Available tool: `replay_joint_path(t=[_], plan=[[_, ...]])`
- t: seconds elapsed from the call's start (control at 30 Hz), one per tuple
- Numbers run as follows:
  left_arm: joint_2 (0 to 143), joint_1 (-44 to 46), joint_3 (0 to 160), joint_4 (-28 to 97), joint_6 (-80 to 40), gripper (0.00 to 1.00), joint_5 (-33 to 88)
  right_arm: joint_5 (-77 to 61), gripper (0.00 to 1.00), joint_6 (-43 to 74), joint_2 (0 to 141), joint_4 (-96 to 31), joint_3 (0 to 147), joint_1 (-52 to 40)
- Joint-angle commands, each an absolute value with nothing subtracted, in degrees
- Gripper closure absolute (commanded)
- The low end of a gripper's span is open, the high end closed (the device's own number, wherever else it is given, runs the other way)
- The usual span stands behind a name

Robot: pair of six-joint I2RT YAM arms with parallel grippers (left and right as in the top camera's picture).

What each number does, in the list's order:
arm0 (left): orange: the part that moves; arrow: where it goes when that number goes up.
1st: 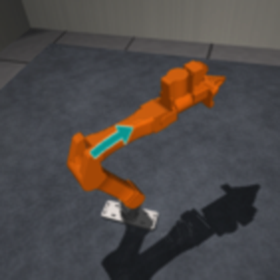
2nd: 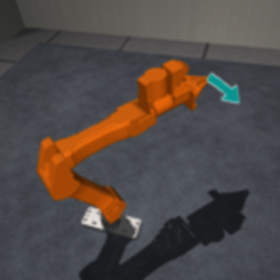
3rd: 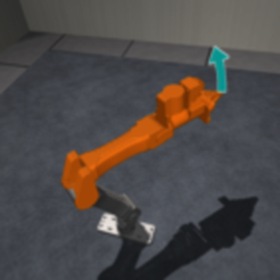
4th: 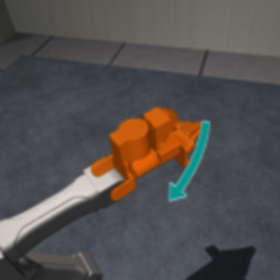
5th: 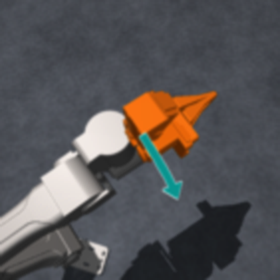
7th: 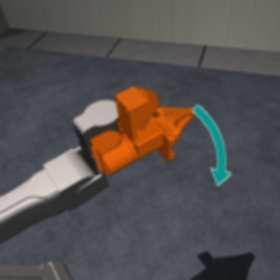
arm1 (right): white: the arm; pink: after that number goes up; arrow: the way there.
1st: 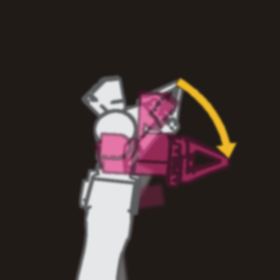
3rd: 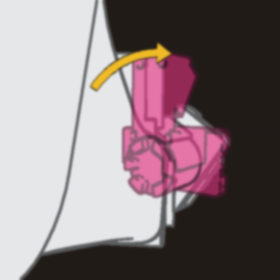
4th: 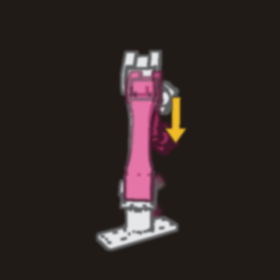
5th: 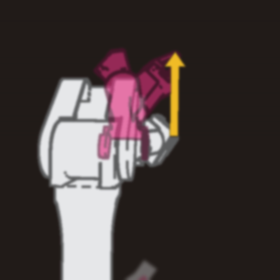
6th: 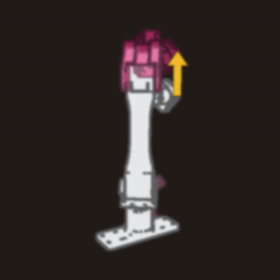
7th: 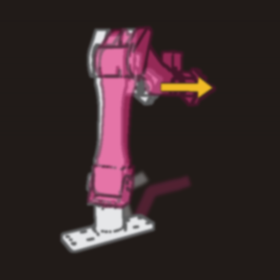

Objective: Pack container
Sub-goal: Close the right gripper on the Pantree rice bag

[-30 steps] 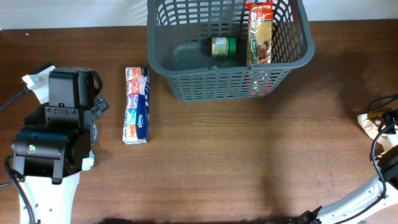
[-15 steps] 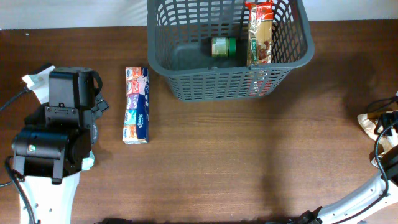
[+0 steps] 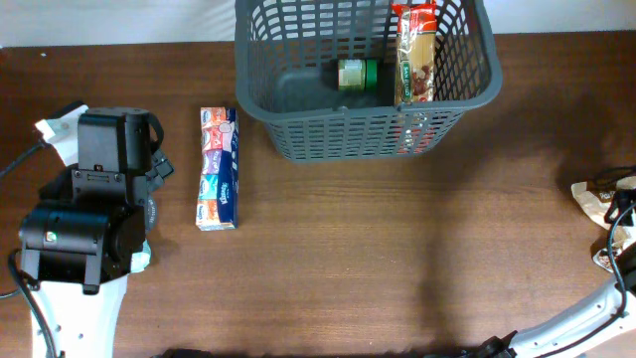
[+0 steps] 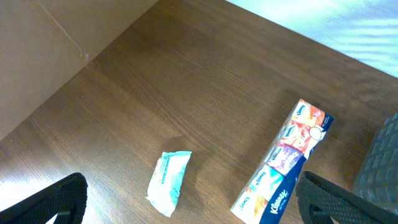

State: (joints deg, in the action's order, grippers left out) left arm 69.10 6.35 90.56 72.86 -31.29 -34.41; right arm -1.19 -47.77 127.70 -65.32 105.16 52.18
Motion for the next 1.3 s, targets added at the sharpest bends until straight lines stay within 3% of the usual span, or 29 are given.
replay_joint_path(t=[0.0, 0.97, 1.03, 1.07, 1.1, 1.23, 1.27], plan=[[68.6, 6.1, 91.3, 72.8, -31.6, 0.0, -34.2, -2.8, 0.01, -47.6, 128.0, -64.3, 102.5, 52.9], [68.6, 6.1, 91.3, 72.8, -31.6, 0.0, -34.2, -1.1, 0.0, -44.1, 131.7, -59.1, 96.4, 52.9], [68.6, 6.1, 91.3, 72.8, -31.6, 0.0, -34.2, -0.8, 0.22, -44.1, 131.7, -59.0, 96.4, 52.9], [68.6, 6.1, 91.3, 72.8, -31.6, 0.0, -34.2, -0.8, 0.42, -44.1, 131.7, -59.0, 96.4, 52.9], [68.6, 6.1, 91.3, 72.8, -31.6, 0.0, -34.2, -0.8, 0.53, -44.1, 131.7, -59.0, 96.4, 52.9], [68.6, 6.1, 91.3, 72.8, -31.6, 0.0, -34.2, -0.9, 0.9, -40.5, 131.7, -57.7, 96.4, 52.9], [68.6, 6.1, 91.3, 72.8, -31.6, 0.0, -34.2, -0.9, 0.95, -39.4, 131.7, -57.4, 96.4, 52.8]])
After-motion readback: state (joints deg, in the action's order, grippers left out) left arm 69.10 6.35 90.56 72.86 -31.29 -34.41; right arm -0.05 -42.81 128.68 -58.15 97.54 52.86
